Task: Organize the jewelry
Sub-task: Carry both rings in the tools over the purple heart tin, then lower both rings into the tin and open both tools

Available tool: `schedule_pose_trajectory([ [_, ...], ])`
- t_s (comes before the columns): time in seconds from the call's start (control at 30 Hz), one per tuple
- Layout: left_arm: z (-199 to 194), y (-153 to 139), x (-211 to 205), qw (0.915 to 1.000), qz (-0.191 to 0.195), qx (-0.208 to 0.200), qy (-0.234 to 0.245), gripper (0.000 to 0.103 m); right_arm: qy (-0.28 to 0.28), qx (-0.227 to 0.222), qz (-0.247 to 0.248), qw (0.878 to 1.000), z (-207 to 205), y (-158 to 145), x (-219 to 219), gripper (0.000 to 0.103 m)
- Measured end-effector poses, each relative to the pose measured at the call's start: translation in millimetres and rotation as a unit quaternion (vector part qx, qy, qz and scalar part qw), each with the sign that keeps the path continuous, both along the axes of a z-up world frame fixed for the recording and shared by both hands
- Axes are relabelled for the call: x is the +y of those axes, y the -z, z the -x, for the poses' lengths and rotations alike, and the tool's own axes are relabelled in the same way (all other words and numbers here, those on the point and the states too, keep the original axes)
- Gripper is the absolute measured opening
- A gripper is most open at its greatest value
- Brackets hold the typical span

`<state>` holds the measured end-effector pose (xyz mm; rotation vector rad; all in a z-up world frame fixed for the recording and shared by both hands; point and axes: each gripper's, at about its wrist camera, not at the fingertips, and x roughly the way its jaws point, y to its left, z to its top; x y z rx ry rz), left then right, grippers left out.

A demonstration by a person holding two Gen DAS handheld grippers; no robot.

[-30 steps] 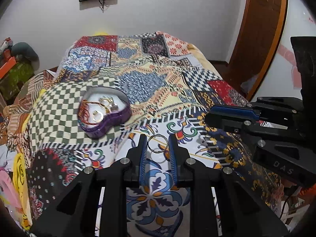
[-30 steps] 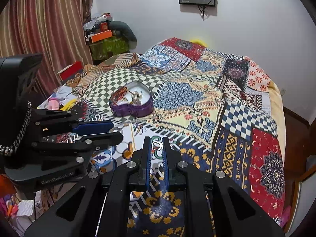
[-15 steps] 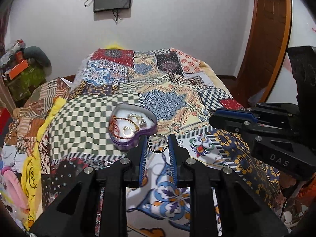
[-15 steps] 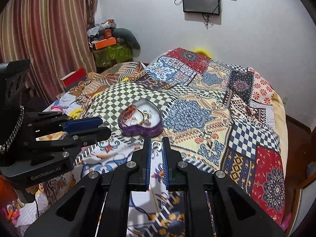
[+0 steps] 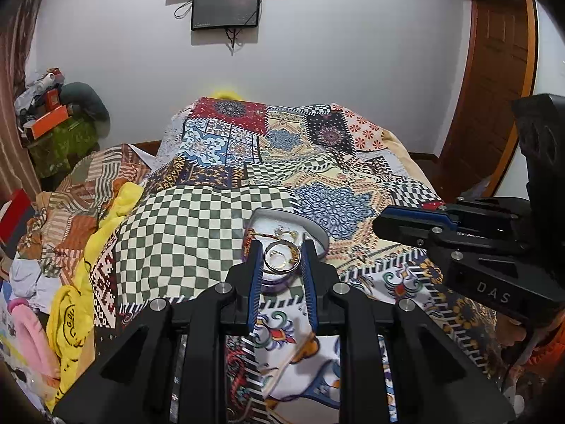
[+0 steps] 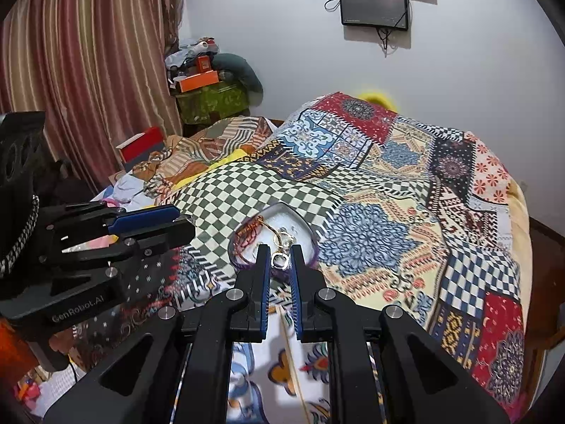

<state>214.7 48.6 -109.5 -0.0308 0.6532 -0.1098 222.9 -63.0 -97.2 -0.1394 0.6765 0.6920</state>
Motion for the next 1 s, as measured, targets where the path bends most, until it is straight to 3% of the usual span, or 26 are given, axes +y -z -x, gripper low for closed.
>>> schedule_pose_trajectory([
  [0.37,-32.6,25.8,8.7,0.9996,0.016,0.024,0.002,0.021,-0.013,0.024,0.023,0.999,-29.4,11.6,28.5,0.009],
  [1.0,-67.2,59.0,8.6,0.9978,0.010,0.063,0.018,0.021,-0.034,0.080,0.047,0.995,-70.7,35.6,55.5,0.009],
])
